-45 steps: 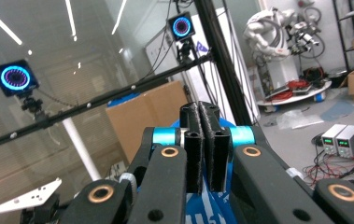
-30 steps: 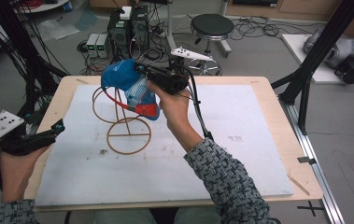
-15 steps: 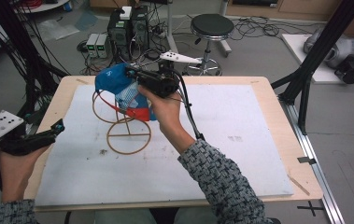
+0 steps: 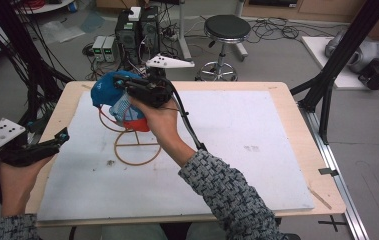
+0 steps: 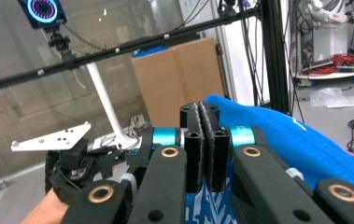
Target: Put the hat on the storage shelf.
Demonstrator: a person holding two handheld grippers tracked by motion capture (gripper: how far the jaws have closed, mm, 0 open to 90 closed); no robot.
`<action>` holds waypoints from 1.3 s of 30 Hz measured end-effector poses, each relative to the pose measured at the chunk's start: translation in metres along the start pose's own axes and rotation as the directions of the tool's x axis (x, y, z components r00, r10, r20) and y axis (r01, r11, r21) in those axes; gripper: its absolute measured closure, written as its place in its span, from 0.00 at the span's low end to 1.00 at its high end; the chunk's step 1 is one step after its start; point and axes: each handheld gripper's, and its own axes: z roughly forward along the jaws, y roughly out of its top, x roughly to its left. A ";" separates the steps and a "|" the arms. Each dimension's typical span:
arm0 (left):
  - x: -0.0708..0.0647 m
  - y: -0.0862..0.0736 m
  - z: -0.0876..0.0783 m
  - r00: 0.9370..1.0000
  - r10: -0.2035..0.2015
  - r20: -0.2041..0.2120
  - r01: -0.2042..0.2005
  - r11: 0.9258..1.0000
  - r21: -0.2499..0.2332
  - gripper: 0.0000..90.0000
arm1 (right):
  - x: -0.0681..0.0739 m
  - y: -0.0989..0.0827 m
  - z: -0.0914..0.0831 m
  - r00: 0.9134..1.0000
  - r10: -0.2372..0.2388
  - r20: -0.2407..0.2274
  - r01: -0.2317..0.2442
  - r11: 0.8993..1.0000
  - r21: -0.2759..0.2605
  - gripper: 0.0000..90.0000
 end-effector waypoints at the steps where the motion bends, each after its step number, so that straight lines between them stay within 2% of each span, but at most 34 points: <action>1: 0.000 0.000 0.000 1.000 0.000 0.000 0.000 1.000 0.000 0.22 | 0.002 -0.001 0.002 1.000 -0.006 0.003 0.006 1.000 0.008 0.98; 4: 0.000 0.000 0.000 1.000 -0.001 0.000 0.001 1.000 -0.002 0.22 | 0.005 -0.002 0.005 1.000 -0.018 0.003 0.018 0.999 0.026 0.98; 7: 0.000 0.000 0.000 1.000 -0.001 0.003 0.001 1.000 -0.001 0.22 | 0.008 -0.006 0.011 0.998 -0.059 0.021 0.058 0.996 0.063 0.98; 13: 0.001 0.000 -0.001 1.000 -0.003 -0.002 0.003 1.000 -0.002 0.22 | 0.015 -0.010 0.017 0.996 -0.086 0.019 0.084 0.993 0.086 0.98; 23: 0.001 0.000 0.000 1.000 -0.004 0.002 0.004 1.000 -0.003 0.22 | 0.023 -0.010 0.021 0.996 -0.084 -0.009 0.084 0.992 0.096 0.98; 25: 0.001 0.000 -0.001 1.000 -0.004 0.002 0.004 1.000 -0.001 0.22 | 0.024 -0.009 0.021 0.998 -0.065 -0.020 0.067 0.994 0.089 0.98; 30: 0.001 0.000 -0.001 1.000 -0.004 0.000 0.004 1.000 -0.001 0.22 | 0.026 -0.007 0.019 0.998 -0.065 -0.028 0.066 0.995 0.075 0.98; 35: 0.001 0.000 0.000 1.000 -0.004 0.003 0.004 1.000 -0.001 0.22 | 0.024 -0.006 0.019 0.998 -0.039 -0.040 0.041 0.997 0.065 0.98; 39: 0.000 0.000 0.000 1.000 -0.001 0.006 0.001 1.000 0.000 0.22 | 0.022 -0.012 0.023 0.998 -0.028 -0.050 0.033 0.995 0.090 0.98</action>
